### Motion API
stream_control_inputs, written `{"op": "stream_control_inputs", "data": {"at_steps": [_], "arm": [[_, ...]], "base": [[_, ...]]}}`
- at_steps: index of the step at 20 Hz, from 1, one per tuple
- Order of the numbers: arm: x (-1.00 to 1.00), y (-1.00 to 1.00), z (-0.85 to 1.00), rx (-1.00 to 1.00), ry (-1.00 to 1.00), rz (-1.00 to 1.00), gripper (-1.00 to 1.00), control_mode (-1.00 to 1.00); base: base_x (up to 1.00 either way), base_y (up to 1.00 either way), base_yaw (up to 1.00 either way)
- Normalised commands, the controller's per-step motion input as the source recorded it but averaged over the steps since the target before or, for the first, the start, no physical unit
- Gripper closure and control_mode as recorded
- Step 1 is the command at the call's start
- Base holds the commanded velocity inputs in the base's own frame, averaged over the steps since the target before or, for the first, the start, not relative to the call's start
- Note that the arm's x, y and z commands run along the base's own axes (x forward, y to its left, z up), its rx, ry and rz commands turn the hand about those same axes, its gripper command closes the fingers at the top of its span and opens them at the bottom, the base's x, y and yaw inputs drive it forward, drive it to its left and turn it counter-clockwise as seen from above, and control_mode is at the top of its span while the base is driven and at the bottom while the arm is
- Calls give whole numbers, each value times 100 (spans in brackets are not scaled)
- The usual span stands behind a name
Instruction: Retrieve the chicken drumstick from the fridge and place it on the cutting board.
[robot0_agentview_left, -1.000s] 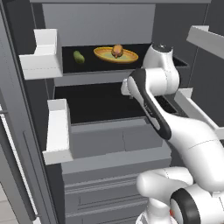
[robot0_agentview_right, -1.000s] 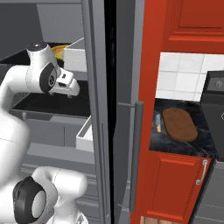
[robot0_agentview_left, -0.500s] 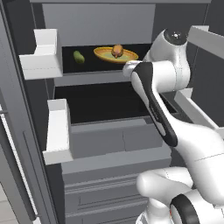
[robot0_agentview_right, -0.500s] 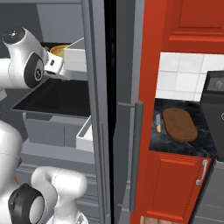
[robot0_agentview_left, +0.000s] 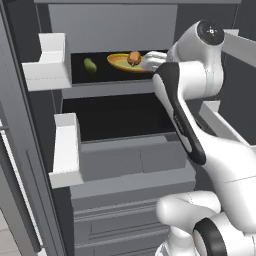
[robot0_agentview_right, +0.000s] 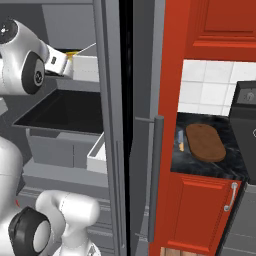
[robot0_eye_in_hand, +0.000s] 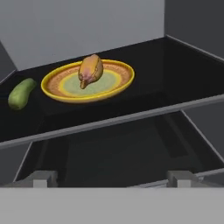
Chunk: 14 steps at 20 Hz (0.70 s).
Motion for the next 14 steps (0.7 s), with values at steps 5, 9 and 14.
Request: {"op": "stream_control_inputs", "data": {"at_steps": [5,9,14], "arm": [[51,-10,0,0,-15,3,-100,-100],[31,-6,14,-5,-5,3,-100,-100],[37,0,18,-4,2,0,-100,-100]], "base": [[0,0,0],[0,0,0],[0,0,0]]}}
